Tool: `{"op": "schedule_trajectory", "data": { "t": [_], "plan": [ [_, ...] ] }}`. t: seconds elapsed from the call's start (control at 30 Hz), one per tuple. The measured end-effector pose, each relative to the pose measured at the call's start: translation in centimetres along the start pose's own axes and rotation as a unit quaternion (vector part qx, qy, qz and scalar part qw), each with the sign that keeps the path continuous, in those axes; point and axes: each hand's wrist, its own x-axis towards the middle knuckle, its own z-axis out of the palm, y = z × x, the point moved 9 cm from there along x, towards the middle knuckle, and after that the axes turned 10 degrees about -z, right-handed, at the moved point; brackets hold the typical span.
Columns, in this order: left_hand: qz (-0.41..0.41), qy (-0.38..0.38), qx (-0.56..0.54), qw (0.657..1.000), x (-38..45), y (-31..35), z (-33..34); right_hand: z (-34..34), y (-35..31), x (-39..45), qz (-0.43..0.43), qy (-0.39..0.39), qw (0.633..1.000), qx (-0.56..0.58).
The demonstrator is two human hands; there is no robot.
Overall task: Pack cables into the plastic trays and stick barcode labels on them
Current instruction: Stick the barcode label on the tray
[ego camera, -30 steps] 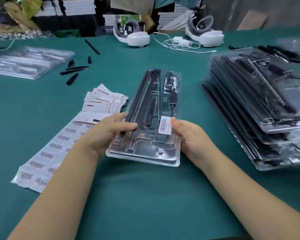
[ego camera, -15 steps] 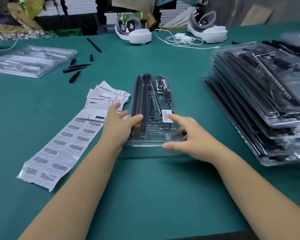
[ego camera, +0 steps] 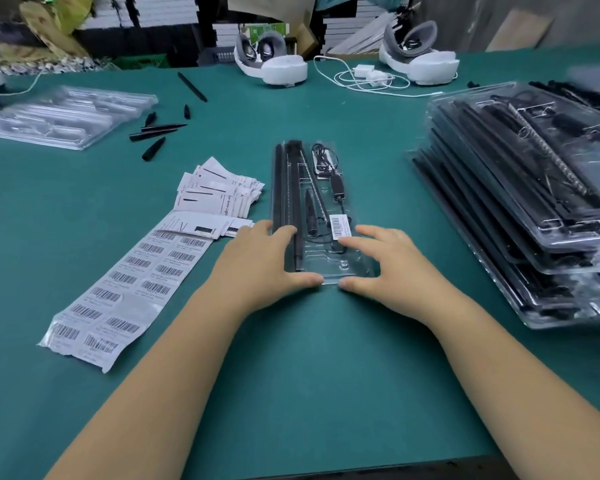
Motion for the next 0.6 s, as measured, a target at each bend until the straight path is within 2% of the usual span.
{"op": "schedule_trajectory", "data": {
  "t": [0.1,0.3,0.47,0.6],
  "plan": [
    [0.001,-0.025,0.001,1.0,0.1,-0.1,0.6,0.3,0.1,0.0,-0.003,-0.023,1.0,-0.005],
    [0.027,-0.023,-0.048,0.998,0.4,0.9,0.8,-0.2,0.4,0.2,0.022,-0.005,0.998,-0.056],
    [0.053,-0.034,0.093,0.994,1.6,3.6,2.1,-0.7,1.2,0.1,0.048,-0.006,0.99,-0.13],
    [0.058,-0.048,0.147,0.986,3.4,5.5,2.6,-1.4,1.8,0.2,0.061,0.013,0.986,-0.153]
  ]
}}
